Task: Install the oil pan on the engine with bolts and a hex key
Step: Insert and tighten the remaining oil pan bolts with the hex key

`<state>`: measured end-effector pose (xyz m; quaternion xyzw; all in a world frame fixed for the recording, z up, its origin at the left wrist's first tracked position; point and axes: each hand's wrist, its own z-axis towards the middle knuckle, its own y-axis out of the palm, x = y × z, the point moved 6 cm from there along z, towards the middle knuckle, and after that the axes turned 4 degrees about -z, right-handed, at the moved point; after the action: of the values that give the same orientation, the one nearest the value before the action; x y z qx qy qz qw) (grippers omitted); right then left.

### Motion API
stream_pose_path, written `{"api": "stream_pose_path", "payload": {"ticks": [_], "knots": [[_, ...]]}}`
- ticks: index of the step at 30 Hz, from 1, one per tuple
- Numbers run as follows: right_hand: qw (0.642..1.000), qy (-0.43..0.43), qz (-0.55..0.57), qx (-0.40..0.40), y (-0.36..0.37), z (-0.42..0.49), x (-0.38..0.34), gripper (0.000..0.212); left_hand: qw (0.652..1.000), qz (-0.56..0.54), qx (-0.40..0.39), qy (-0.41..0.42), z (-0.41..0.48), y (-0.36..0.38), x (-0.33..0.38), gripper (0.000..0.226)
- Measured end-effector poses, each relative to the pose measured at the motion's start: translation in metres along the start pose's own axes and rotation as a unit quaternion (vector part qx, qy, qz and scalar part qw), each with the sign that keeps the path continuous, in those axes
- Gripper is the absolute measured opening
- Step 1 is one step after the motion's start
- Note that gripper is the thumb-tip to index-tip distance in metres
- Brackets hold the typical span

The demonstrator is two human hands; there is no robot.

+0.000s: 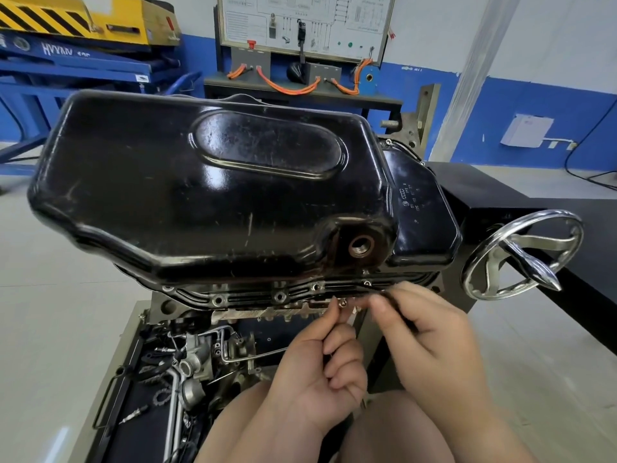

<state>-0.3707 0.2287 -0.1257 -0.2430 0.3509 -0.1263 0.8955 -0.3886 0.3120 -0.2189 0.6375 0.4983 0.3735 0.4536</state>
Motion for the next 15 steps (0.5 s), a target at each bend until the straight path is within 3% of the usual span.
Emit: {"api": "stream_pose_path", "payload": {"ticks": [9,15], "knots": [[0.987,0.009,0.114,0.112,-0.042,-0.006,-0.013,0.035,1.0,0.004,-0.007,0.014,0.005,-0.002,0.007,0.021],[0.989,0.012,0.119,0.087,-0.026,-0.006,-0.01,0.031,0.999,0.025,-0.008,0.031,0.008,-0.003,0.01,0.021]]}}
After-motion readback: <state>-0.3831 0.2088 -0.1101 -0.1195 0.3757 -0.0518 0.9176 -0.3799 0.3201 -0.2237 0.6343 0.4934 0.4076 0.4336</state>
